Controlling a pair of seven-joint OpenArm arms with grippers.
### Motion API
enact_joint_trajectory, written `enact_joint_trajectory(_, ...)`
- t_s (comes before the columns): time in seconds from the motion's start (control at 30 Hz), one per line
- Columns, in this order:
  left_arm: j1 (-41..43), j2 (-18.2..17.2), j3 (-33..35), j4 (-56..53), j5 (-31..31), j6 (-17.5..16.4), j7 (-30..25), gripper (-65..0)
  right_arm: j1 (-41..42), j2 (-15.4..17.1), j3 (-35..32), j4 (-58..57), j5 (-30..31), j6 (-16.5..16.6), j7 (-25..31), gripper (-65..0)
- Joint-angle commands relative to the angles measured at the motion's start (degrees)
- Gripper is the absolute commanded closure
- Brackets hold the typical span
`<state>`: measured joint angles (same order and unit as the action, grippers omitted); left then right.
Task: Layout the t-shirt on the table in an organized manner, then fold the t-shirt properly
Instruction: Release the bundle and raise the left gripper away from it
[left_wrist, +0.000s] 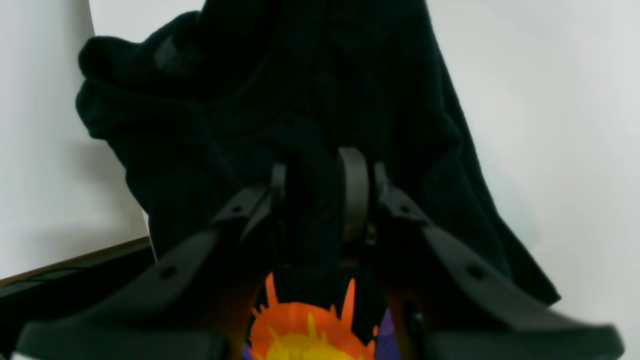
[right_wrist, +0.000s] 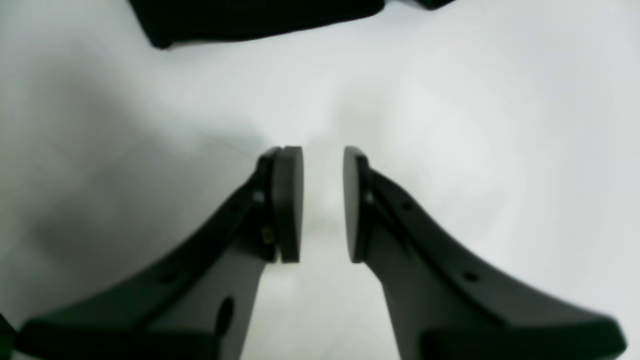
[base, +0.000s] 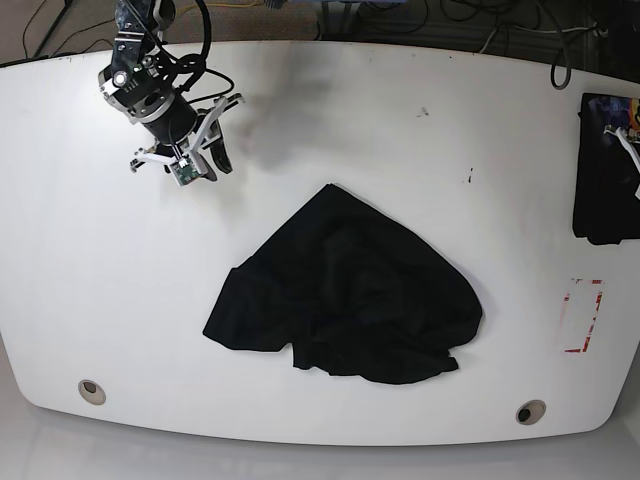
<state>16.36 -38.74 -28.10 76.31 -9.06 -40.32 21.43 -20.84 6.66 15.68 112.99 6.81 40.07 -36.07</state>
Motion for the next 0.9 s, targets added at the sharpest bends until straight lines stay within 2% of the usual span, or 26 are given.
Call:
enact_joint_trajectory(0.0, -0.7, 0.5, -0.7, 2.7, -0.7, 0.3, -1.3, -11.4, 0.3, 0.3, 0.1, 1.2, 0.9, -0.1, 1.6, -13.0)
enact_joint_trajectory(0.17, -2.7, 5.4, -0.7, 8.7, -0.6, 0.3, -1.3, -11.4, 0.3, 0.3, 0.0, 1.2, 0.9, -0.1, 1.6, -13.0)
enact_joint_trajectory(0.33, -5.9, 12.6, -0.4, 15.4, 0.1, 0.3, -0.9, -11.5, 0.4, 0.3, -0.1, 1.3, 0.9, -0.1, 1.6, -13.0)
enact_joint_trajectory(0.57, -8.9, 22.3, 4.0, 22.1, 9.2, 0.3, -0.8, -11.5, 0.4, 0.3, 0.0, 1.3, 0.9, -0.1, 1.6, -13.0)
enact_joint_trajectory(0.7, -9.5, 25.7, 6.8, 24.4, 13.2, 0.3, -0.8, -11.8, 0.4, 0.3, 0.0, 1.3, 0.9, -0.1, 1.6, -13.5)
enact_joint_trajectory(0.87, -9.5, 30.8, 9.2, 25.4, 15.2, 0.3, -0.8, -21.0, 1.2, 0.3, 0.0, 1.3, 0.9, -0.1, 1.6, -13.8)
